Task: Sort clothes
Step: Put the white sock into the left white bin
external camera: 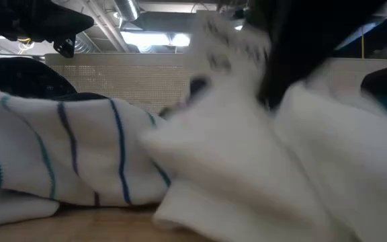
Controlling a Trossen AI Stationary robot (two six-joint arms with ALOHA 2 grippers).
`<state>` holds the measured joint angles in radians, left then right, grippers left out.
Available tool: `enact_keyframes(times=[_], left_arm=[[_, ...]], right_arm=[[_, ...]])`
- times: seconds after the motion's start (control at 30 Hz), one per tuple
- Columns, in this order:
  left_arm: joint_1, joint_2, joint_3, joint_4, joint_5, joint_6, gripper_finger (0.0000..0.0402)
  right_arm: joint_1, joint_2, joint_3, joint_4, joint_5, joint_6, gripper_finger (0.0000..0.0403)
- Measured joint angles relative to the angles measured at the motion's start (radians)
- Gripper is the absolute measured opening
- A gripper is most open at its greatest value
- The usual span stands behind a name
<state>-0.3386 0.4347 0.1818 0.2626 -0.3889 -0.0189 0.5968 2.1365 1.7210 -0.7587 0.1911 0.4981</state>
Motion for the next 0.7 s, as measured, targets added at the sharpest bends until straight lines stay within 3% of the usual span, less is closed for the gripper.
enact_keyframes(times=[0.23,0.43,0.5,0.7], left_arm=[[0.0,0.0,0.0,-0.016,0.0,0.0,0.0001],[0.0,0.0,0.0,-0.023,0.0,0.0,0.0001],[0.0,0.0,0.0,-0.023,0.0,0.0,0.0001],[0.0,0.0,0.0,-0.023,0.0,0.0,0.0001]], right_arm=[[0.0,-0.002,0.137,-0.123,-0.004,-0.005,0.0047],[-0.017,-0.001,0.15,-0.36,0.174,0.128,0.0065],[-0.03,0.01,0.15,-0.421,0.212,0.165,0.0081],[-0.055,0.045,0.148,-0.47,0.184,0.173,0.0167]])
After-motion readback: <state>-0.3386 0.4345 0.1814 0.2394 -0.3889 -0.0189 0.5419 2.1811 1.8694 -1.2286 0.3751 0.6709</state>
